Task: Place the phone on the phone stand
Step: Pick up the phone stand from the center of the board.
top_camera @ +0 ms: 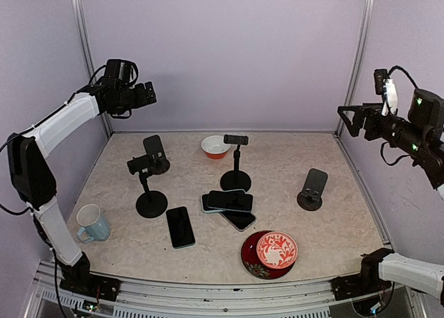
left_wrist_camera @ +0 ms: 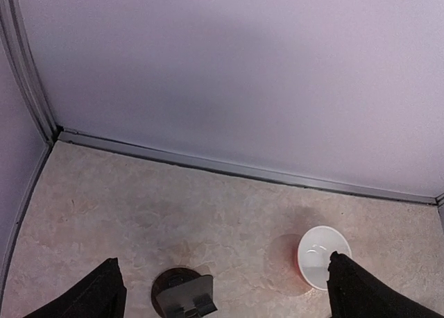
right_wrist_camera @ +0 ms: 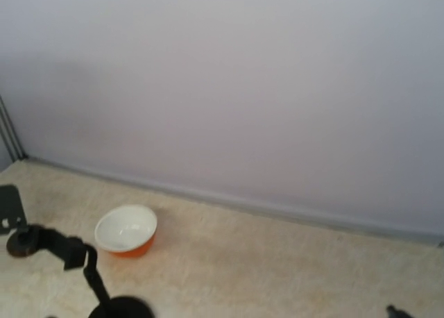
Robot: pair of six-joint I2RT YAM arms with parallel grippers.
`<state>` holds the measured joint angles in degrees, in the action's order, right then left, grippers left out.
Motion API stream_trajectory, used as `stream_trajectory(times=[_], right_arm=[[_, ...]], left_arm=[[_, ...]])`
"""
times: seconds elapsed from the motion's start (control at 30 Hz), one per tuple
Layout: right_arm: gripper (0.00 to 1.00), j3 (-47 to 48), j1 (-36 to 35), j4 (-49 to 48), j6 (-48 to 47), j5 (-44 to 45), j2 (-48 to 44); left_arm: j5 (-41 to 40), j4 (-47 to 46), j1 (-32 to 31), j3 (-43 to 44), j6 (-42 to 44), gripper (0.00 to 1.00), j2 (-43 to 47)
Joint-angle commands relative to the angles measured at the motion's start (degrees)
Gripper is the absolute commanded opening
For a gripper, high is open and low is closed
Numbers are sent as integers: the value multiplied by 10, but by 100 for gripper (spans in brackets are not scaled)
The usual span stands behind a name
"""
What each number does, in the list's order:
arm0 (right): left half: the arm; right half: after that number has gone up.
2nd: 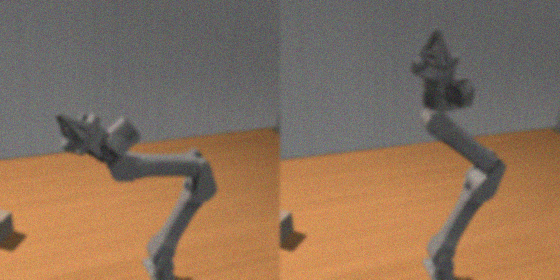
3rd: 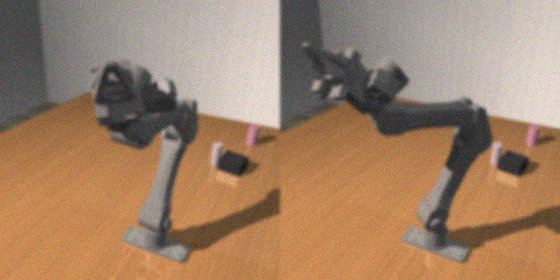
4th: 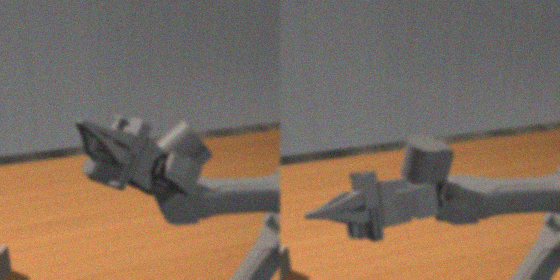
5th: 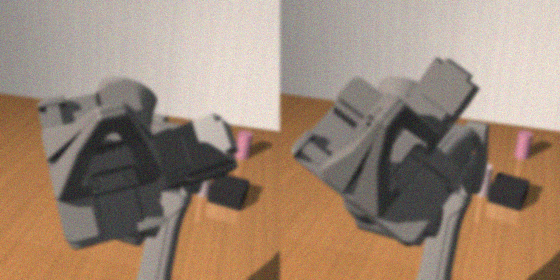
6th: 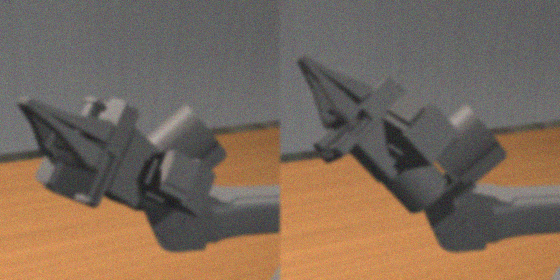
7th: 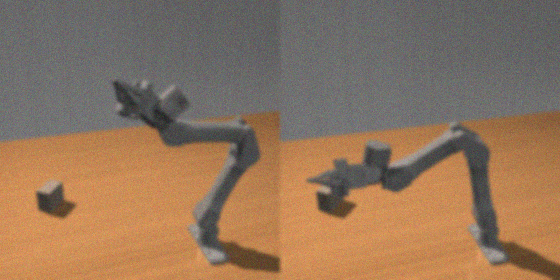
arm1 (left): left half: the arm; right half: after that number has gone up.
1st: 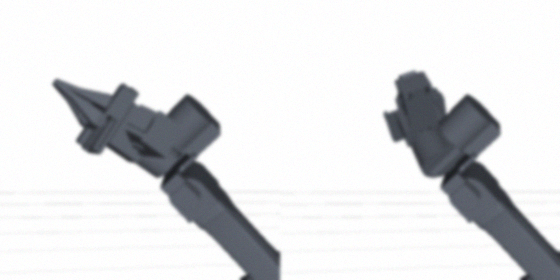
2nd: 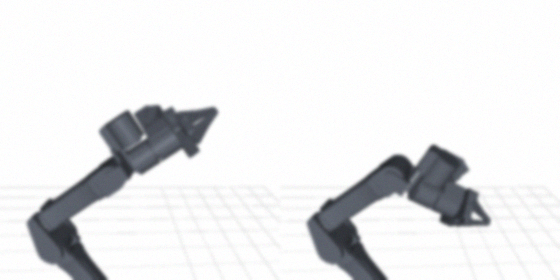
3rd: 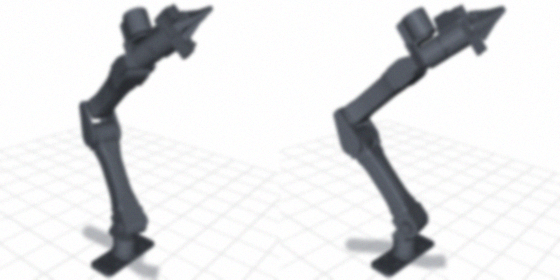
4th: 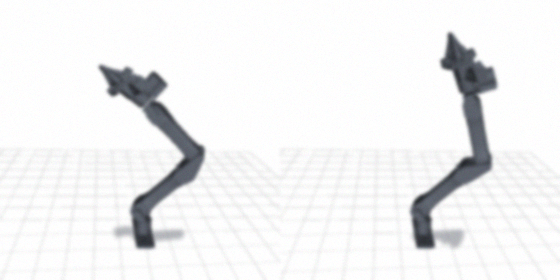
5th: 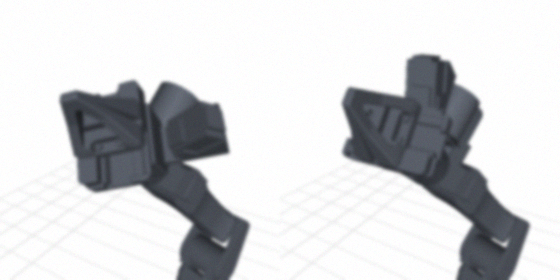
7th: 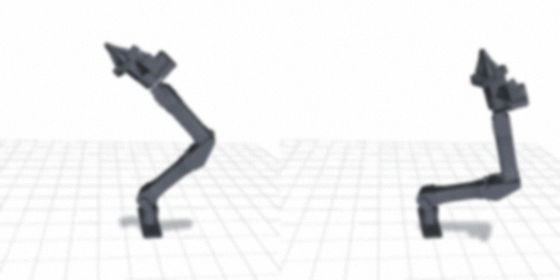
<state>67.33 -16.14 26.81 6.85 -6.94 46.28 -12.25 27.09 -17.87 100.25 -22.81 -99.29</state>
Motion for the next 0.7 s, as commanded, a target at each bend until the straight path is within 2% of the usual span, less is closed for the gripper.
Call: stream_trajectory(times=[0.0, 0.17, 0.67], right_arm=[[100, -22, -9, 3, 17, -19, -1], [100, -32, -10, 7, 22, -18, -3], [100, -80, -10, 8, 26, 1, -32]], left_arm=[[4, 20, 31, -3, -20, 99, -36], [30, 31, 59, -2, -34, 99, -79], [34, 30, 51, 23, -79, 99, -182]])
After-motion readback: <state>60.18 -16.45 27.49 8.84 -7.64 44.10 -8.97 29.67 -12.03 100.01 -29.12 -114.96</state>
